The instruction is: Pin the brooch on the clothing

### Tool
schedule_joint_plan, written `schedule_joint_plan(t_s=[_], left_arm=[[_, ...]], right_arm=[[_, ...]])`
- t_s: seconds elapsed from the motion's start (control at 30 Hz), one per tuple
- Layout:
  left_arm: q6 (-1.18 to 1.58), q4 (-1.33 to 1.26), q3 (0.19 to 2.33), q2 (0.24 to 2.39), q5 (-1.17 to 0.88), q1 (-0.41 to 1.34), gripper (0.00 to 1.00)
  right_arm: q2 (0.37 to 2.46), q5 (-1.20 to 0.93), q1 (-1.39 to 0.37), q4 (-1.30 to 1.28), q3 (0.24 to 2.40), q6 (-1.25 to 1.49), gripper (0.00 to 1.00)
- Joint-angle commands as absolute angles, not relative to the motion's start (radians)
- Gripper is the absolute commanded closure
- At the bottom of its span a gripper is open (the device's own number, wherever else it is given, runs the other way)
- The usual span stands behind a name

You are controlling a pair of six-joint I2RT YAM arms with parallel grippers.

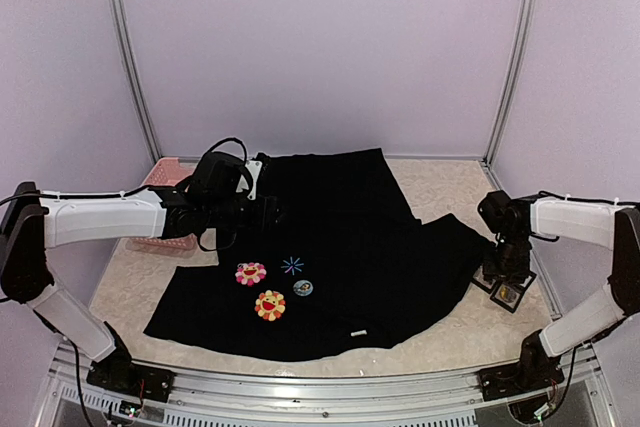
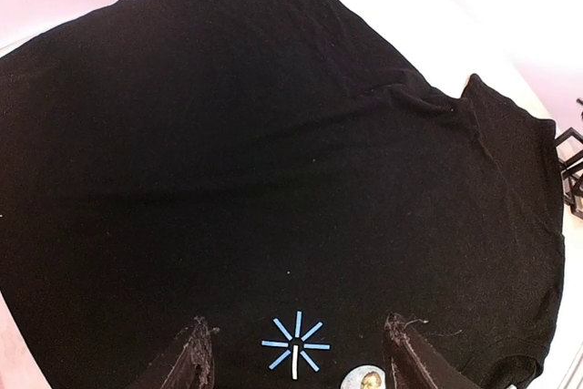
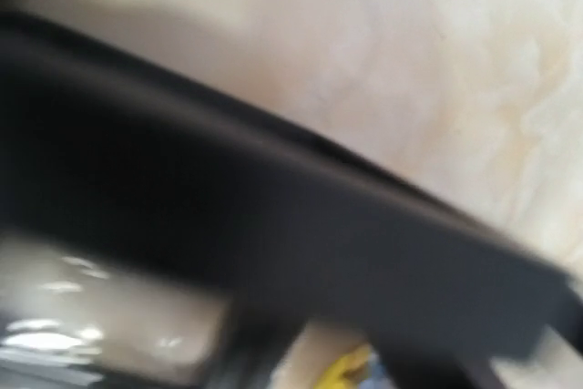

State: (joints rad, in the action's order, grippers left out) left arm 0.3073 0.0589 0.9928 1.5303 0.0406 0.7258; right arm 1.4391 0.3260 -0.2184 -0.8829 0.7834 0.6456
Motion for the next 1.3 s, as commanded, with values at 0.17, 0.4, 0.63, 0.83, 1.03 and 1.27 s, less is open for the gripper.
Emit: schedule_joint_plan(t_s=[0.17, 0.4, 0.63, 0.83, 1.03, 1.27], left_arm=[[0.291, 0.036, 0.997, 1.501, 0.027, 0.729, 0.40], [0.290, 0.027, 0.990, 1.482, 0.017, 0.725, 0.40], [0.290, 0.018, 0.986, 1.482, 0.006, 0.721, 0.40], [0.289, 0.021, 0.989, 1.493, 0.006, 0.718, 0.40], [0.290, 0.023, 0.992, 1.498, -0.024, 0.707, 0.40], [0.294, 0.021, 0.994, 1.505, -0.041, 0.700, 0.40]], right_arm=[[1.030, 0.146, -0.137, -0.699, 0.645, 0.738, 0.33], [0.979, 0.152, -0.100, -0.665, 0.540, 0.914, 0.14], [0.926, 0.236, -0.087, -0.623, 0.438, 1.032, 0.08], [0.962, 0.234, -0.068, -0.548, 0.399, 0.989, 0.13], [1.029, 0.206, -0.069, -0.516, 0.413, 0.914, 0.29], [1.086, 0.295, -0.068, -0.624, 0.497, 0.872, 0.27]])
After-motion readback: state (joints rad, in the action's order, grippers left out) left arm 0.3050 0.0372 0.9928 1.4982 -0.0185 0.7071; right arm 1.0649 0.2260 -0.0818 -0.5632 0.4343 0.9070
